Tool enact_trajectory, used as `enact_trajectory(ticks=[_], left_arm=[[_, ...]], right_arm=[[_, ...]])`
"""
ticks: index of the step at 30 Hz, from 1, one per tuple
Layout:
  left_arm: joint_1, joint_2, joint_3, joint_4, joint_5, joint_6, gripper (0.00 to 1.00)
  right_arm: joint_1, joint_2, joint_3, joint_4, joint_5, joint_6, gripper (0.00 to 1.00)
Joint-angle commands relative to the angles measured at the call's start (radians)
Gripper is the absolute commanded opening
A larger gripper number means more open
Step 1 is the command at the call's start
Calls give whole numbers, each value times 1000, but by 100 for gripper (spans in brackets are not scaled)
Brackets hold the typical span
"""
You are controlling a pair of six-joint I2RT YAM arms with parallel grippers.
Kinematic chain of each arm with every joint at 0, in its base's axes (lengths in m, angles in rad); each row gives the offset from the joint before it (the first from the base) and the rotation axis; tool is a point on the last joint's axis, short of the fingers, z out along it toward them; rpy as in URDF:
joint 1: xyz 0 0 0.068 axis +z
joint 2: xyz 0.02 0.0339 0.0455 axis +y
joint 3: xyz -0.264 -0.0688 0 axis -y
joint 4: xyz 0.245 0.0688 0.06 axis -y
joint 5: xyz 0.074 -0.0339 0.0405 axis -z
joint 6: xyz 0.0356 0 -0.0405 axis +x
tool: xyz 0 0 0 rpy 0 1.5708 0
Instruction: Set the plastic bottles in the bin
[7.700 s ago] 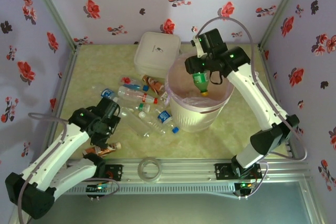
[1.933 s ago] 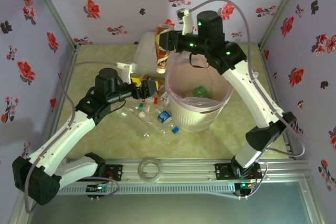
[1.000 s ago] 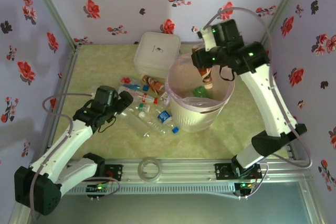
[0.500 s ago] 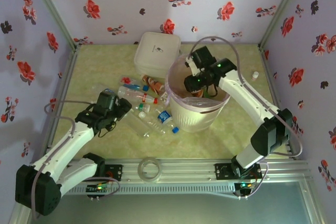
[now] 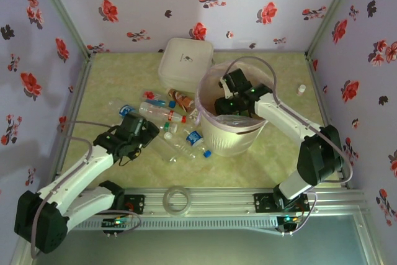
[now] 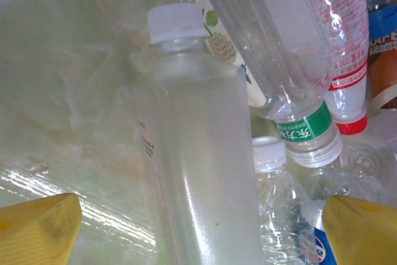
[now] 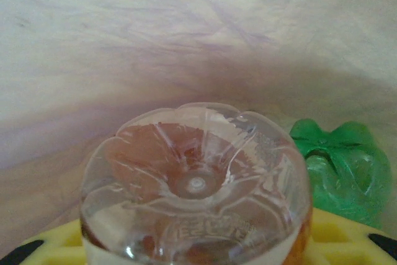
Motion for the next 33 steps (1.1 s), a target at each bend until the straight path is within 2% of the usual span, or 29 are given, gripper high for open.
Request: enact_trajectory(ticks=[1,5,15,23,29,33], left_arm=[[-34,4,-31,-8,-34,-79,100],[-61,2,-72,32,-33,-129,100],[-139,38,-27,38,-34,-133,100],[-238,134,3,130,-32,-215,100],[-274,213,21,138,-32,-224,100],[-291,218,-1,180,-33,-262,100]], right_arm=[[-1,-30,-4,43,-8,28,57],[-1,-35,0,22,5,27,69],[-1,-153,49,-86,58,18,84],[-7,-268,68,-133,91,19,87],[-63,-357,95,-76,-32,55,89],[-79,-403,136,-53,-29,61,89]])
